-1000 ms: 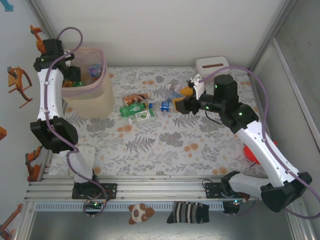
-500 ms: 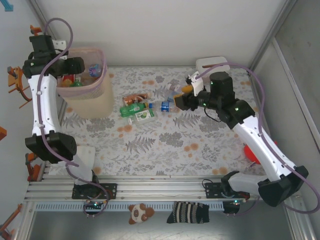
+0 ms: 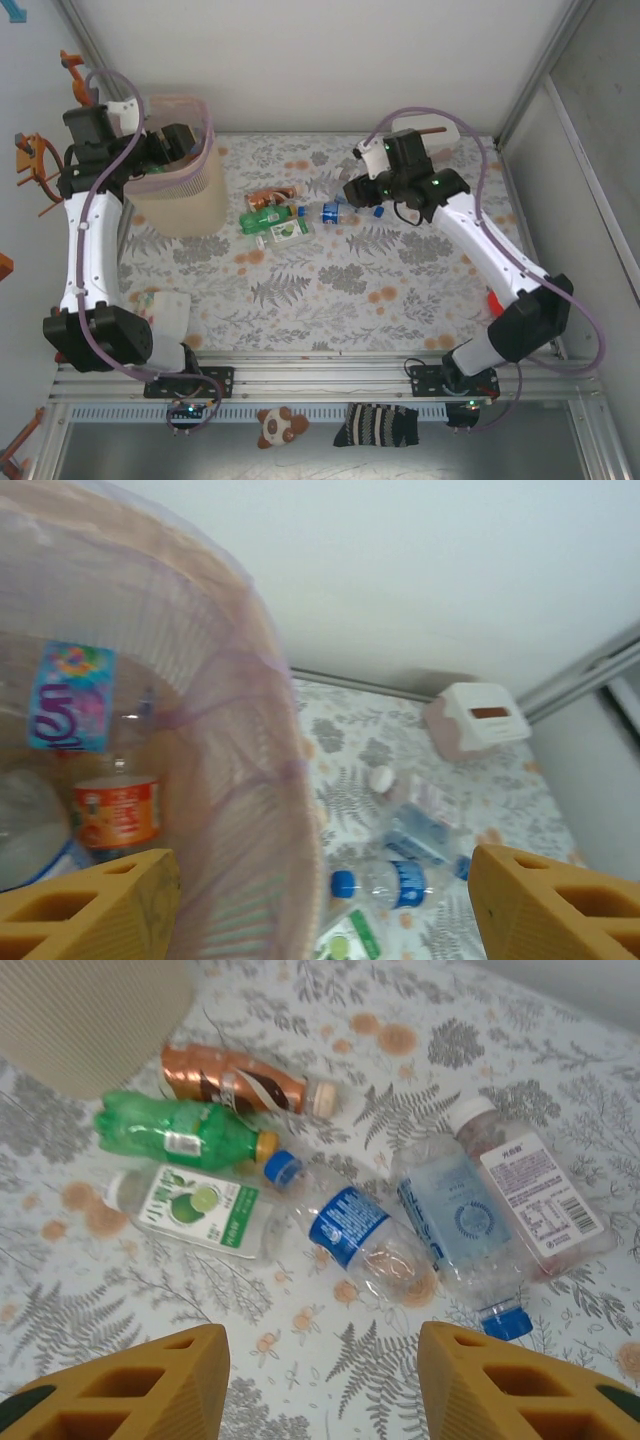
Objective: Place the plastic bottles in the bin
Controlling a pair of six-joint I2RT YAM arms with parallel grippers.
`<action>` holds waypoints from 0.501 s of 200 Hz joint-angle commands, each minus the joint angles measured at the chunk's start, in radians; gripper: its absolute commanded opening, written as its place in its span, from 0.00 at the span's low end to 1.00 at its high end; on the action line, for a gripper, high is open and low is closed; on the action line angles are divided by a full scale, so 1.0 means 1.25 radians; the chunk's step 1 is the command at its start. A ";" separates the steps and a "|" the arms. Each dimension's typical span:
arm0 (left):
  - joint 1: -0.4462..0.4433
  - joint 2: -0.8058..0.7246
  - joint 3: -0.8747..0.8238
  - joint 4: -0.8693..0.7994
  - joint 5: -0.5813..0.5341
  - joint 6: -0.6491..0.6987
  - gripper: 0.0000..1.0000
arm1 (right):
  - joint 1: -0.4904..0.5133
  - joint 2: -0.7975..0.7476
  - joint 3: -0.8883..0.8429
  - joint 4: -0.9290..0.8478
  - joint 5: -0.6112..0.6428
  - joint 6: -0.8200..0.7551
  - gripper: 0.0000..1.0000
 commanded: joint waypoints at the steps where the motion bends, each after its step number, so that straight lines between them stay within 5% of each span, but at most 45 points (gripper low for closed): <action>1: -0.017 -0.050 -0.043 0.089 0.069 -0.058 0.75 | -0.005 0.040 0.034 -0.036 0.014 -0.056 0.51; 54: -0.068 -0.090 -0.107 0.090 0.063 -0.060 0.75 | 0.009 0.144 0.061 -0.018 -0.037 -0.226 0.49; 100: -0.107 -0.096 -0.135 0.090 0.059 -0.064 0.75 | 0.087 0.222 0.062 0.003 -0.050 -0.512 0.52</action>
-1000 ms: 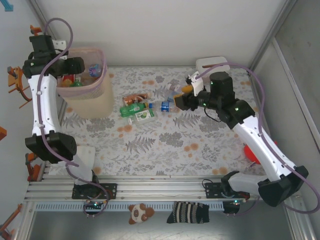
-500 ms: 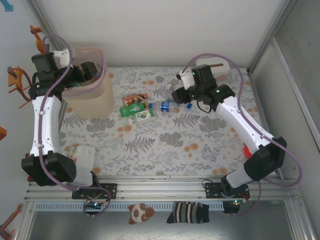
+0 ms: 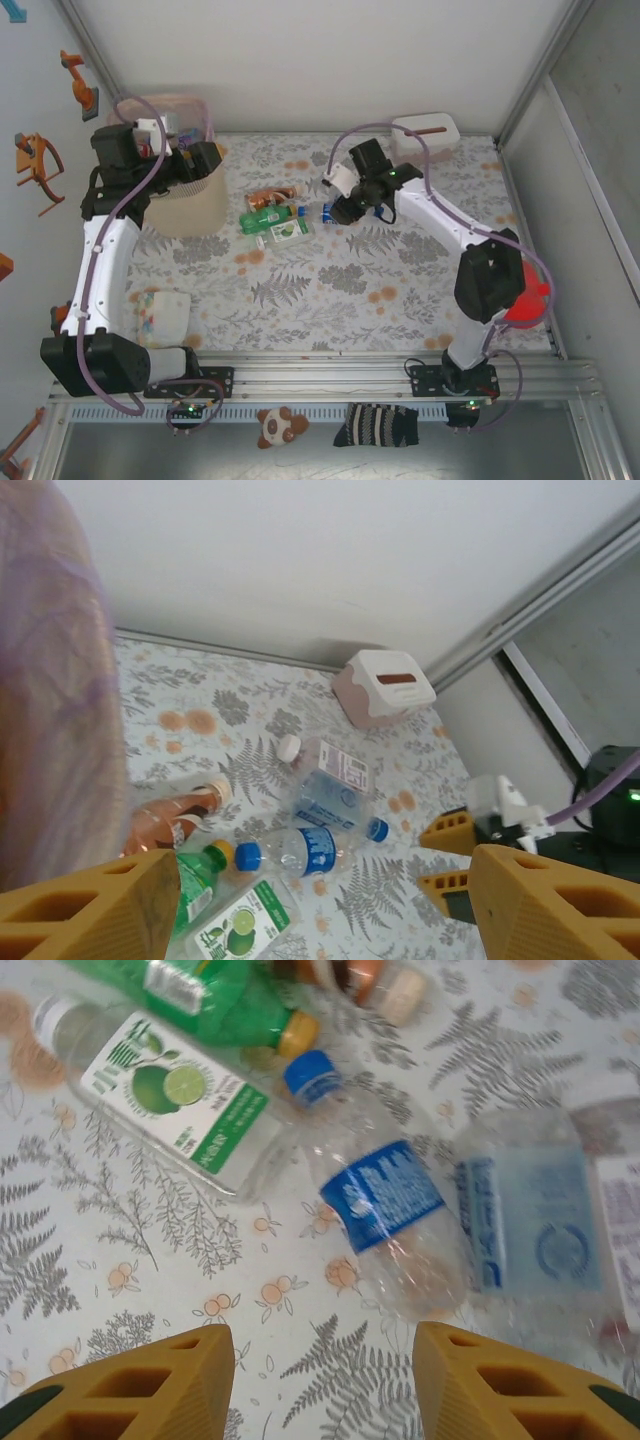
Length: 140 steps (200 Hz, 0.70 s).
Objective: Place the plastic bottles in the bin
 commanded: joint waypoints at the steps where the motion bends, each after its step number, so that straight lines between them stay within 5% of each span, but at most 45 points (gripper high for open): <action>1: -0.012 -0.020 -0.016 0.017 0.016 -0.013 0.75 | 0.048 0.034 0.031 0.011 -0.016 -0.213 0.52; 36: -0.014 -0.040 -0.030 0.012 0.013 -0.018 0.75 | 0.106 0.115 0.081 -0.046 0.006 -0.417 0.58; 82: -0.017 -0.057 -0.051 0.020 0.001 -0.041 0.75 | 0.129 0.227 0.184 -0.054 -0.039 -0.477 0.68; 92: -0.017 -0.057 -0.053 0.020 0.001 -0.044 0.75 | 0.131 0.242 0.193 -0.044 -0.048 -0.483 0.98; 140: -0.023 -0.065 -0.064 0.023 0.003 -0.052 0.75 | 0.131 0.322 0.267 -0.047 -0.050 -0.509 0.98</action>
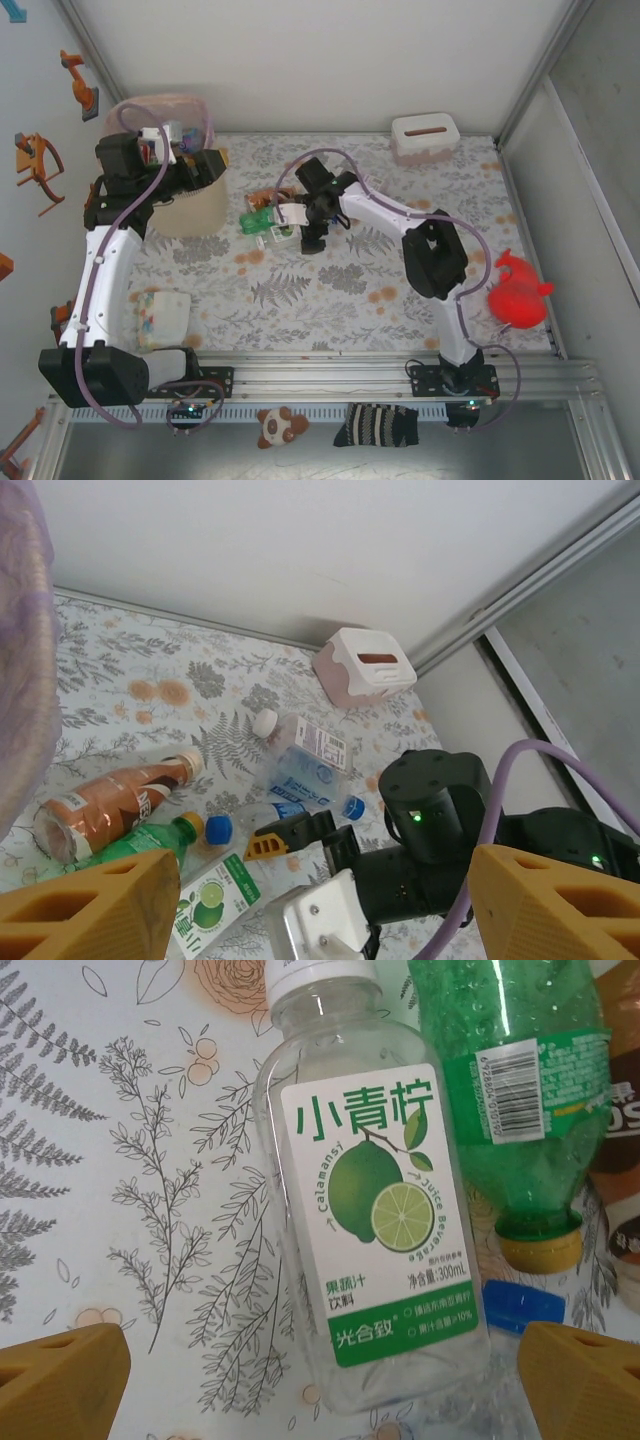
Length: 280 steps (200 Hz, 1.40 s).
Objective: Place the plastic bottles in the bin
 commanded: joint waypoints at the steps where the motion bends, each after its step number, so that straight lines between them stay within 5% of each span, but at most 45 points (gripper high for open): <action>1: -0.004 -0.018 -0.010 0.015 0.006 -0.013 0.75 | 0.003 0.037 0.053 -0.004 -0.014 -0.039 0.97; 144: -0.006 -0.023 -0.015 0.012 0.008 -0.020 0.75 | 0.001 0.168 0.131 -0.061 -0.013 -0.031 0.81; 211: -0.010 -0.025 -0.028 0.031 0.008 -0.029 0.75 | 0.001 0.093 0.048 -0.049 -0.024 0.029 0.62; 280: -0.028 -0.025 -0.051 0.098 0.020 -0.030 0.75 | 0.000 -0.077 -0.118 0.019 -0.062 0.157 0.61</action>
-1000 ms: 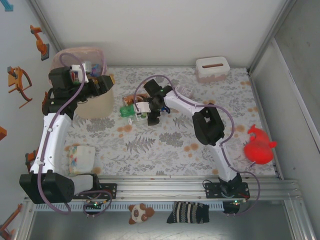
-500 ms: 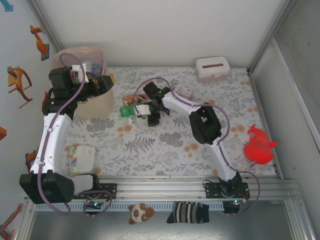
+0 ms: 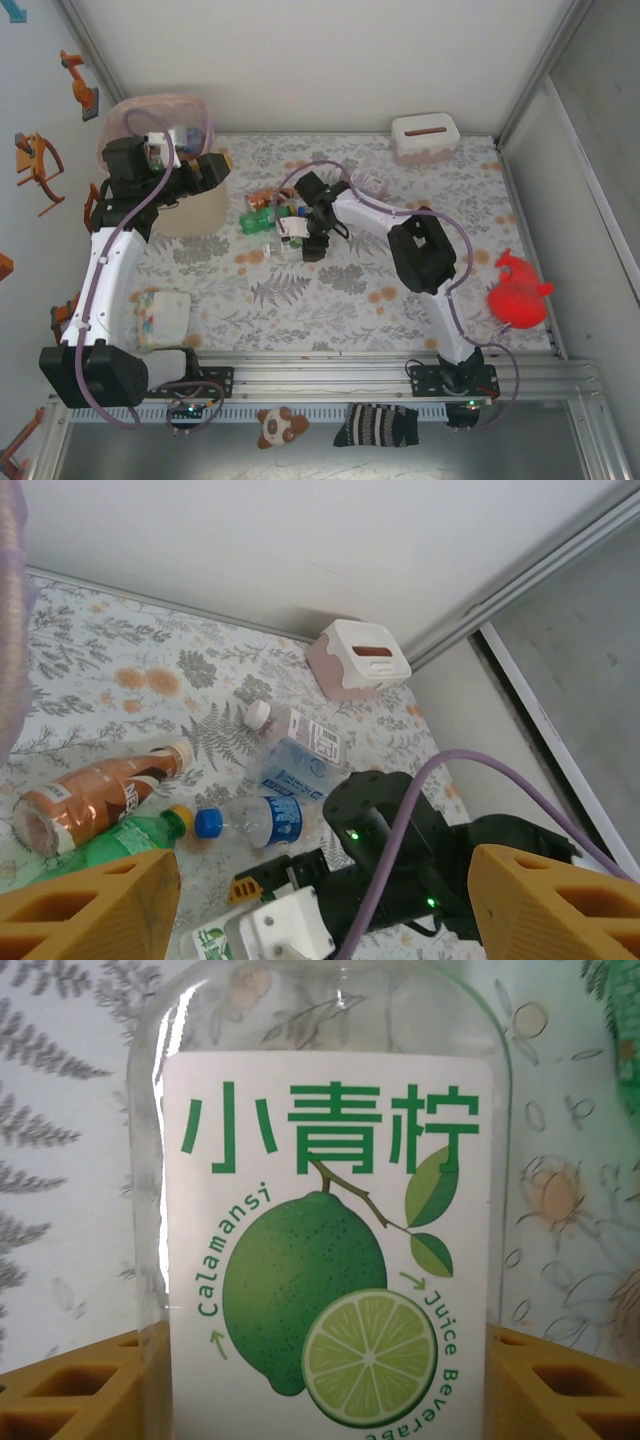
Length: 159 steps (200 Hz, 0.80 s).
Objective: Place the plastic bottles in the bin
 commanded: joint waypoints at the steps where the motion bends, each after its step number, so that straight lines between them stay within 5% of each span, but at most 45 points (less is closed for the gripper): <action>1: -0.011 -0.021 -0.015 0.057 0.020 -0.007 0.75 | 0.000 -0.096 -0.039 0.034 -0.038 0.076 0.61; 159: -0.228 -0.057 -0.008 0.366 0.122 0.057 0.80 | -0.089 -0.521 -0.276 0.386 -0.312 0.601 0.59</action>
